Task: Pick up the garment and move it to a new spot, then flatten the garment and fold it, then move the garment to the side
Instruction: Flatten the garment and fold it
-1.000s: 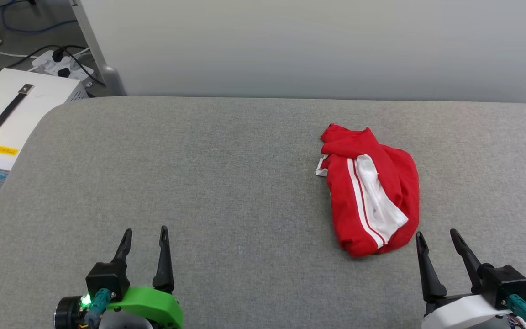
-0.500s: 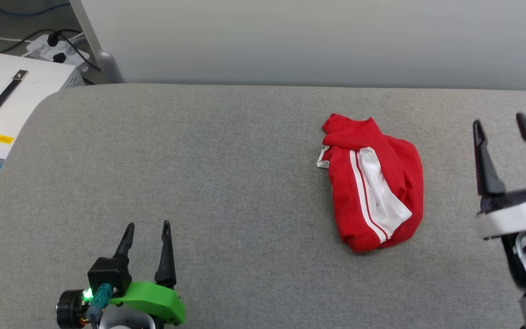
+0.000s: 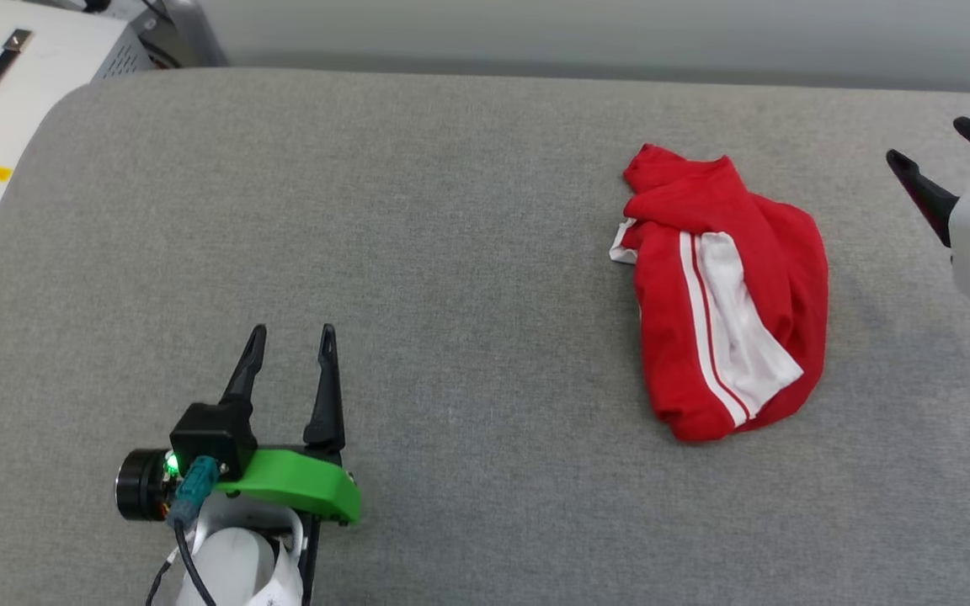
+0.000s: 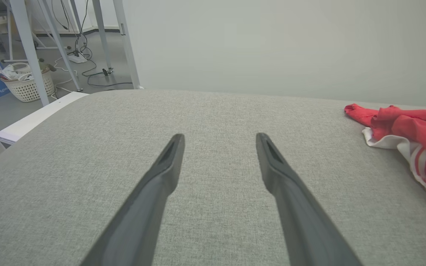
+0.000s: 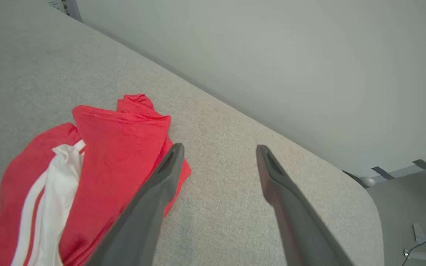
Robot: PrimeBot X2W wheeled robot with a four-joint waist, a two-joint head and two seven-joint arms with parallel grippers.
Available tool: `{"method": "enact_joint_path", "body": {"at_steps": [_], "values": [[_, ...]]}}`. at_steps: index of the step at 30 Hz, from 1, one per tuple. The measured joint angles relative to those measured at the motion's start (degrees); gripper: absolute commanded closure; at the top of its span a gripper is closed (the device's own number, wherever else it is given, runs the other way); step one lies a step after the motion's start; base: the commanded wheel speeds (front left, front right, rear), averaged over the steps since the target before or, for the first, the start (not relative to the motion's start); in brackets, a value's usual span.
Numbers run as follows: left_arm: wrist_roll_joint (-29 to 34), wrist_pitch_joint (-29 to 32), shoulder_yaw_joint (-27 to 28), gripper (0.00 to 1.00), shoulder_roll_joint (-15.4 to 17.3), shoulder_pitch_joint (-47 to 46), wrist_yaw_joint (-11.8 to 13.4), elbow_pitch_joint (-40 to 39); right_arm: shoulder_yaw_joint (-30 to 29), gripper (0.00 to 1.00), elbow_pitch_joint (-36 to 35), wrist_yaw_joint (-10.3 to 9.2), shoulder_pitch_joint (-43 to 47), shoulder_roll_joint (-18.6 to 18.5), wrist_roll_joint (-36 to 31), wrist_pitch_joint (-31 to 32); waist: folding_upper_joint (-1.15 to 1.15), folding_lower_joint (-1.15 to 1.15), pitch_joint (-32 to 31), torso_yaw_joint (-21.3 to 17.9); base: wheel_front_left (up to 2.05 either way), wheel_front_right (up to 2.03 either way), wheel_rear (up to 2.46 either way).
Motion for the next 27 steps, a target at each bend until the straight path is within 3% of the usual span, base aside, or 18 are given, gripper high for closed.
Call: {"method": "enact_joint_path", "body": {"at_steps": [4, 8, 18, 23, 24, 25, 27], "values": [[-1.1, 0.0, -1.2, 0.0, 0.0, -2.6, 0.8, -1.6, 7.1, 0.0, 1.2, 0.0, -6.2, -3.6, 7.0, 12.5, 0.0, 0.0, 3.1, 1.1, 0.0, 0.0, 0.0], [-2.0, 0.0, -3.0, 0.0, 0.0, -5.1, 1.8, -3.4, 12.2, 0.0, 4.1, 0.0, -11.9, -4.5, 8.9, 18.8, 0.0, 0.0, 6.5, 2.4, 0.0, 0.0, 0.0], [-4.2, 0.0, -6.4, 0.0, -0.1, -9.4, 3.6, -4.3, 18.4, 0.0, 15.1, -0.04, -15.0, -1.3, 12.7, 16.8, 0.0, 0.01, 14.3, 6.5, 0.0, 0.0, 0.0], [-4.5, 0.0, -6.6, 0.0, -0.1, -9.5, 3.9, -4.0, 20.7, 0.0, 16.0, -0.08, -16.0, -3.1, 15.1, 16.6, 0.0, 0.0, 16.4, 8.4, 0.0, 0.0, 0.0], [-4.5, 0.0, -6.5, 0.0, -0.1, -9.5, 4.0, -3.8, 21.4, 0.74, 15.9, -0.04, -16.4, -3.6, 15.2, 16.0, 0.0, 0.0, 16.5, 8.6, 0.0, 0.0, 0.0], [-4.5, 0.0, -6.3, 0.0, -0.1, -9.5, 4.1, -3.6, 22.0, 1.0, 15.8, -0.01, -16.6, -3.9, 15.2, 14.8, 0.0, 0.0, 16.5, 8.7, 0.0, 0.0, 0.0], [-4.4, 0.0, -5.8, 0.0, -0.1, -9.5, 4.1, -3.4, 22.5, 1.0, 16.2, -0.01, -16.8, -3.7, 16.0, 12.0, 0.0, 0.0, 16.2, 8.8, 0.0, 0.0, 0.0]]}}
